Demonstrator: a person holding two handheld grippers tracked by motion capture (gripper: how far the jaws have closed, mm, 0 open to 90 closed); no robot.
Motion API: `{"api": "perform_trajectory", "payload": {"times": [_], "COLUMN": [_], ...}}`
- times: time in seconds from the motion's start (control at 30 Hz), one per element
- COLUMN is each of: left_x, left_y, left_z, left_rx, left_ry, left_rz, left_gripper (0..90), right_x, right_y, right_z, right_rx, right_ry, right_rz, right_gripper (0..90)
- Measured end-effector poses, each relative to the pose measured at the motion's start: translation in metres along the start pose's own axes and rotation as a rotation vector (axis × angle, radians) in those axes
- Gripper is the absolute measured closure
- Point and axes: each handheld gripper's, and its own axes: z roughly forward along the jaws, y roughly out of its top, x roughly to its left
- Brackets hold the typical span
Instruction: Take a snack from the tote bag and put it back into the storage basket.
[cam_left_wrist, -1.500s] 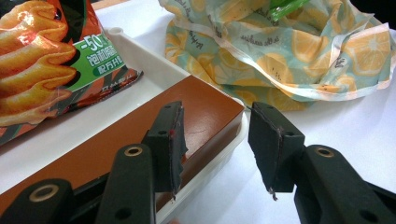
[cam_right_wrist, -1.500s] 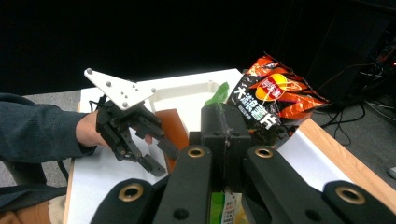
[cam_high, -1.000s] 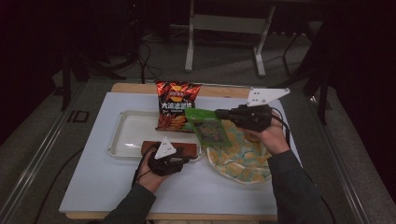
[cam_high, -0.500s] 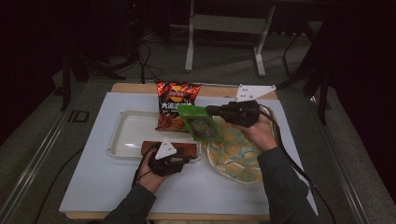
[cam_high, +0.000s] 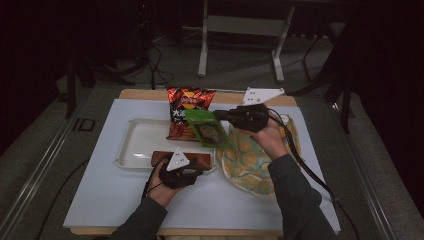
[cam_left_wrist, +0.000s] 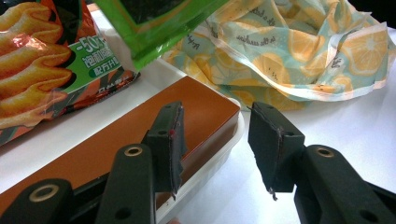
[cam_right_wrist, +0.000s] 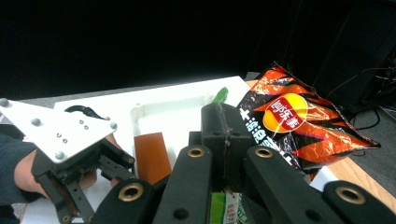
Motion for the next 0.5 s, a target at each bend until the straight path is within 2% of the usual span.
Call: {"api": "perform_trajectory", "payload": {"times": [0.5], "left_x": [0.001], "left_y": [0.0], "left_z": [-0.002], "left_rx": [-0.003], "left_ry": [0.002], "left_rz": [0.002], "left_gripper": [54.7], "right_x": [-0.004], "right_y": [-0.002], "right_z": [0.03], "right_rx": [0.022], "right_ry": [0.01], "right_rz": [0.026], "right_gripper": [90.0]}}
